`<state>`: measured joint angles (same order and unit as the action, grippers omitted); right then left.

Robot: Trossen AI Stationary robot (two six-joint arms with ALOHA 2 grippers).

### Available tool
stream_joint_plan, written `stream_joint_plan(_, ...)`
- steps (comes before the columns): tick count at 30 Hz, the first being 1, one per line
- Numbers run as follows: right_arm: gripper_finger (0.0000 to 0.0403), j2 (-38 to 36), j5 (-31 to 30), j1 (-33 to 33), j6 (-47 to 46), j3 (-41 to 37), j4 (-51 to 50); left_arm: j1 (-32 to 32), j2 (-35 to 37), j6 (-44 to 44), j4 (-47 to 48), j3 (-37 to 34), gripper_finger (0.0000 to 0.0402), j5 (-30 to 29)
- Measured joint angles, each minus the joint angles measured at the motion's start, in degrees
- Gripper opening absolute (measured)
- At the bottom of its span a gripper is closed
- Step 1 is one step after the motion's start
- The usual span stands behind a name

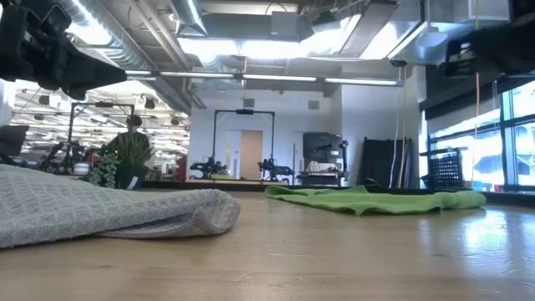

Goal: Roll microfiber towels into tight, uniform cylinder then place into a basket
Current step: Roll the green microfiber cloth

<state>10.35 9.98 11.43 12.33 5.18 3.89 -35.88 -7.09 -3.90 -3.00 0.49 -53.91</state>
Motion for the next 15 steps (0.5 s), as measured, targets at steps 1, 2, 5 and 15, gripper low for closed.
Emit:
stream_joint_plan(1,0.0017,0.0,1.6,0.0,0.1,0.0,0.4,0.0,0.0,0.0,0.0,0.0,0.0030,0.0)
stream_joint_plan(2,0.0017,0.0,2.7,0.0,0.2,0.0,1.0,0.0,0.0,0.0,0.0,0.0,0.0030,0.0)
stream_joint_plan(5,0.0016,0.0,1.9,0.0,0.1,0.0,2.4,0.0,0.0,0.0,0.0,0.0,0.0030,0.0)
stream_joint_plan(15,0.0005,0.0,-1.1,0.0,3.0,5.5,0.6,0.0,0.0,0.0,0.0,0.0,0.0030,0.0)
